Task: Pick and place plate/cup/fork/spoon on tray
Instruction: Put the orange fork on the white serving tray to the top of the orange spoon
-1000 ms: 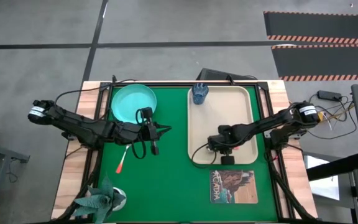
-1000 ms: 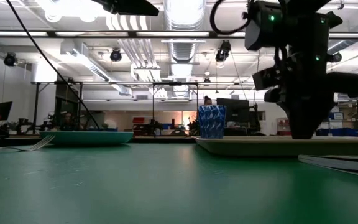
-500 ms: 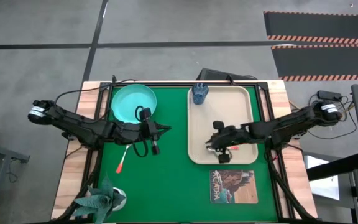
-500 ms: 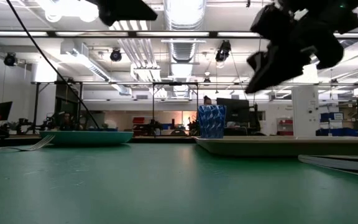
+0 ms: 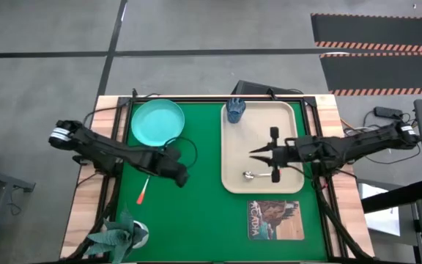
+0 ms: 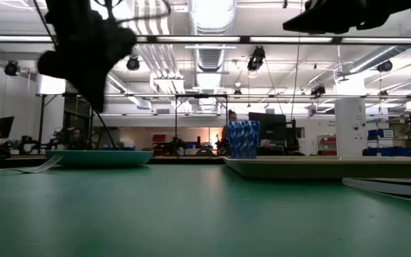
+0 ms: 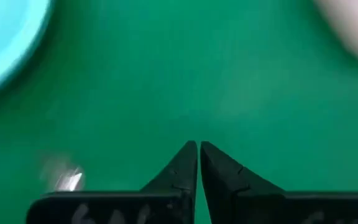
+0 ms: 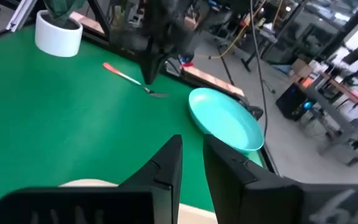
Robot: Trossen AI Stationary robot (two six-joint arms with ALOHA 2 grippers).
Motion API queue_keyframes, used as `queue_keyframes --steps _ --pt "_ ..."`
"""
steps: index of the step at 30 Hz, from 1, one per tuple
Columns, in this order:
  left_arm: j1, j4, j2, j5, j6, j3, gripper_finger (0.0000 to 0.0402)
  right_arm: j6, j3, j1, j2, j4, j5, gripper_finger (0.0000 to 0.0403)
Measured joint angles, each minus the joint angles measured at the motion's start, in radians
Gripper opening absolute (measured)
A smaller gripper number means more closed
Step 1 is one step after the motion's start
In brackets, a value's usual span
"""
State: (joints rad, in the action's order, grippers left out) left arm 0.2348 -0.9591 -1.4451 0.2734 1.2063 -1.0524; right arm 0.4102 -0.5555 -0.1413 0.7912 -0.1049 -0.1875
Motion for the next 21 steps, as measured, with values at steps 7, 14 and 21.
queue_keyframes --steps 7,14,21 --pt "0.017 -0.294 -0.134 -0.215 0.200 -0.060 0.0006 -0.017 0.003 0.000 -0.030 0.056 0.001 0.0057" --pt "0.042 -0.299 -0.132 -0.267 0.202 -0.019 0.0006 -0.005 0.003 0.000 -0.029 0.079 0.001 0.0057" --pt "0.042 -0.249 -0.085 -0.275 0.202 0.043 0.0015 0.010 0.003 0.000 -0.028 0.087 0.001 0.0057"
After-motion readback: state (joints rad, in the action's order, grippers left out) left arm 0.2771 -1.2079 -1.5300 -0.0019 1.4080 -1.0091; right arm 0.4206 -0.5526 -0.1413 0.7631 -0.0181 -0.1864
